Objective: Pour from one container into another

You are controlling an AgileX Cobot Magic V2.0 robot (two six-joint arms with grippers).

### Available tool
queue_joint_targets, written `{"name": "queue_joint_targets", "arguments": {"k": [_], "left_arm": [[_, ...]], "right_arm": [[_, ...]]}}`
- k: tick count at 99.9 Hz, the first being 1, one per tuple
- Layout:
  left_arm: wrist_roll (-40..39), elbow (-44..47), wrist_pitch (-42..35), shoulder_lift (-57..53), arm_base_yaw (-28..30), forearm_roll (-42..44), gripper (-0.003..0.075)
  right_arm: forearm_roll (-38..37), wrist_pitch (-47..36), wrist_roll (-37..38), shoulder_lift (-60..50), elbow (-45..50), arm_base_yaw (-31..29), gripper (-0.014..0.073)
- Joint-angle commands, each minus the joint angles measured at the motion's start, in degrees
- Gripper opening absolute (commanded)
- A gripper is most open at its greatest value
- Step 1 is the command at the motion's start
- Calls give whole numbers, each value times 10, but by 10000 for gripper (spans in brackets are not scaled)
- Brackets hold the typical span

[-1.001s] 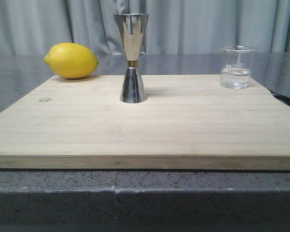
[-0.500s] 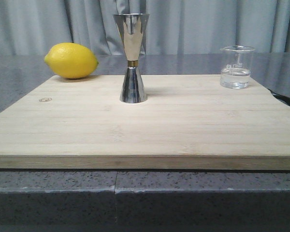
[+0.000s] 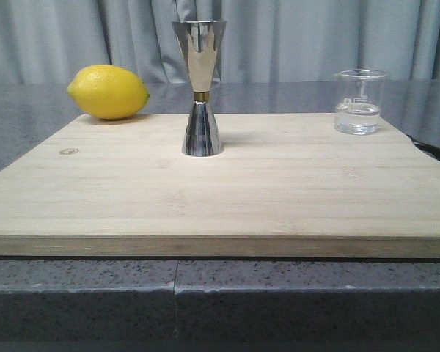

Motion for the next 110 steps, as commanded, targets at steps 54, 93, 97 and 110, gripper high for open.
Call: {"name": "queue_joint_targets", "arguments": {"k": [54,93,97,110], "left_arm": [[-5,-98,-7,-6,1,-41,-19],[-3,-313,151,138,1,-22,-19],[-3,-323,150,149,1,-22,-19],[-3,-327,128,165,1,-22,-19]], "right_arm": [[40,183,-3,30,-167,0,-71],[31,266,-3,199,-338,0,-71],[31,265,-3,207,-343,0,-71],[31,259,-3,215,-344,0,-71]]}}
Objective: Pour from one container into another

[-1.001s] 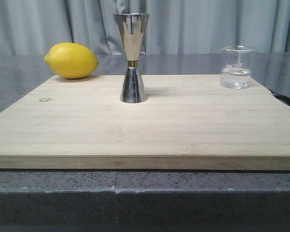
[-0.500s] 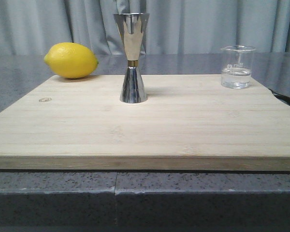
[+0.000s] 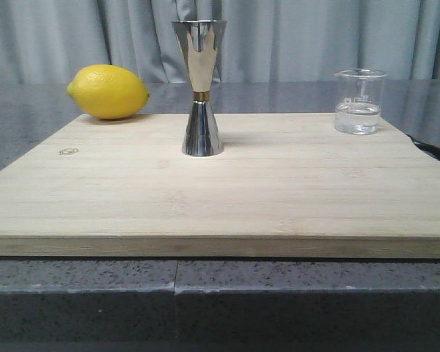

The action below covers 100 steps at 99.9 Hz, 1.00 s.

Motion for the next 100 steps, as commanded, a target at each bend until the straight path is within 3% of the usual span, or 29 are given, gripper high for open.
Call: {"name": "queue_joint_targets", "arguments": {"k": [1,76,83,88,95,100], "left_arm": [[-3,-21,-50,19,1,0,-19],[-3,-21,-50,19,1,-16,-19],[-3,-19,-52,19,1,-16,-14],[-3,-19,-52,19,1,-14,13],[-3,-19,-51,19,1,7,118],[-3,-19,-51,19,1,23,246]], "right_arm": [[-5,-42,-3,12,-21,0,-71],[4,-43,-3,12,-21,0,-66],[4,-44,-3,12,-21,0,-6],[3,-47,-3,12,-21,0,95],[-8,-48,-3,12,-21,0,266],[-13,-46,-3,12,-21,0,382]]}}
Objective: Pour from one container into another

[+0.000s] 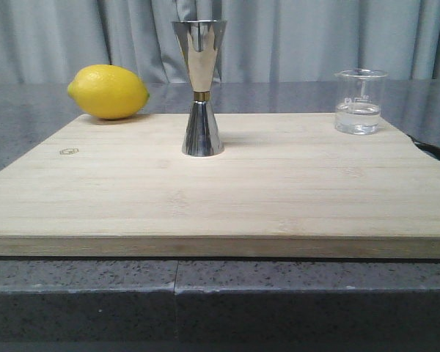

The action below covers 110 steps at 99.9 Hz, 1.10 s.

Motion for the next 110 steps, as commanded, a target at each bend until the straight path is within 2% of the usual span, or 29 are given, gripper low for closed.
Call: {"name": "queue_joint_targets", "arguments": {"k": [1,7,12,19,94,110], "left_arm": [[-3,-19,-45,11,1,21,263],[-3,-19,-45,11,1,25,412],[-3,-19,-45,11,1,25,505],[-3,-19,-45,11,1,25,569],[-3,-19,-43,11,1,12,564],[-3,-37,13,24,1,14,564]], "right_arm": [[-13,-47,-3,11,-21,0,397],[-13,-47,-3,11,-21,0,498],[-13,-47,-3,11,-21,0,538],[-13,-46,-3,11,-21,0,545],[-14,-43,-3,11,-21,0,545],[-14,-36,4,15,-21,0,545]]}}
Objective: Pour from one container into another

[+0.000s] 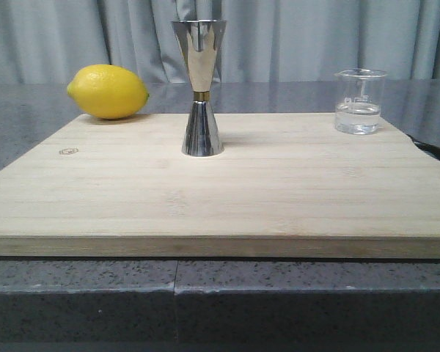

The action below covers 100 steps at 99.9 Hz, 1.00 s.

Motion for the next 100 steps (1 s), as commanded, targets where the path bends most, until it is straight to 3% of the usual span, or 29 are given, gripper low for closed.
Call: {"name": "queue_joint_targets", "arguments": {"k": [1,22,37,75,100], "left_arm": [[-3,-33,-8,23,1,-2,564],[18,-118,132,108,1,-1,564],[81,-163,206,175,1,-49,563],[478,-179,286,328,1,-484,563],[701,-156,293,408,1,-677,563]], "right_arm": [[-5,-36,5,13,-21,0,545],[-5,32,11,61,-63,0,582],[-5,75,11,94,-88,0,629],[-5,76,10,114,-92,0,629],[-5,66,10,114,-92,0,629]]}}
